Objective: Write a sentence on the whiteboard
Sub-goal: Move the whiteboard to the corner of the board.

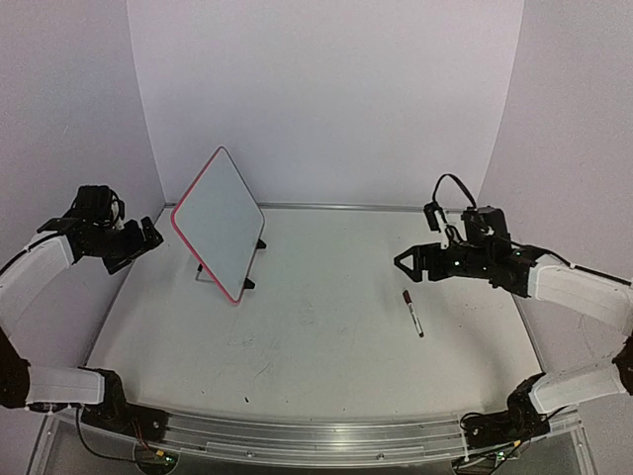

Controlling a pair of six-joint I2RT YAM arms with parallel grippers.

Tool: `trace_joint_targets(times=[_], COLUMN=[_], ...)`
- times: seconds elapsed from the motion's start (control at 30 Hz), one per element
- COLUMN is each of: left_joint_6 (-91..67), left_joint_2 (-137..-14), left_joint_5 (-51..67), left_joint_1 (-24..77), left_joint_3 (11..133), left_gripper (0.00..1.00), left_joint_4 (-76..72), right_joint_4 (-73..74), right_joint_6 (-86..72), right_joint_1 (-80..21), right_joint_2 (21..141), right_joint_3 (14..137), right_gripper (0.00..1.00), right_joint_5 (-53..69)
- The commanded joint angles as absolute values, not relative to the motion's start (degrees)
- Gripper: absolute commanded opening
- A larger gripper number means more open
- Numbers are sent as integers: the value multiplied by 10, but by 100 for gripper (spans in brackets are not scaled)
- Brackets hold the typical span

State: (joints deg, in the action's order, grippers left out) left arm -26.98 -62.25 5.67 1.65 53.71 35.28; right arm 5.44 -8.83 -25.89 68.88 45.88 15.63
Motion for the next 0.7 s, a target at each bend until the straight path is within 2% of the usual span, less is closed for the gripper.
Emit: trace_joint_targets(times=[0.0,0.1,0.23,0.27,0.37,0.5,0.57,0.67], left_joint_6=[-270,-283,-263,-250,-219,-196,-184,-167], left_joint_2=[-686,-748,-825,-851,-926,-991,-1025,-1072], left_joint_5=[167,208,175,165,149,139,142,153], left_joint_1=[14,14,14,14,14,14,14,16], left_joint_3=[548,551,580,592,647,691,716,764], left_gripper=[99,99,97,94,76,61,51,45], left_joint_4=[281,242,222,225,236,223,224,236], right_joint_4=[1,-31,-59,-61,-72,-99,-103,-103], right_joint_6=[-88,-89,-95,-95,-99,-121,-125,-129], right_joint_1=[-340,-388,-434,-446,-475,-495,-501,-505], right_joint_2=[770,834,926,948,997,1034,1047,1055], right_joint_3=[514,549,613,630,667,682,687,687], right_gripper=[93,90,84,83,81,80,77,75], right_joint_5=[147,143,158,157,152,158,158,154])
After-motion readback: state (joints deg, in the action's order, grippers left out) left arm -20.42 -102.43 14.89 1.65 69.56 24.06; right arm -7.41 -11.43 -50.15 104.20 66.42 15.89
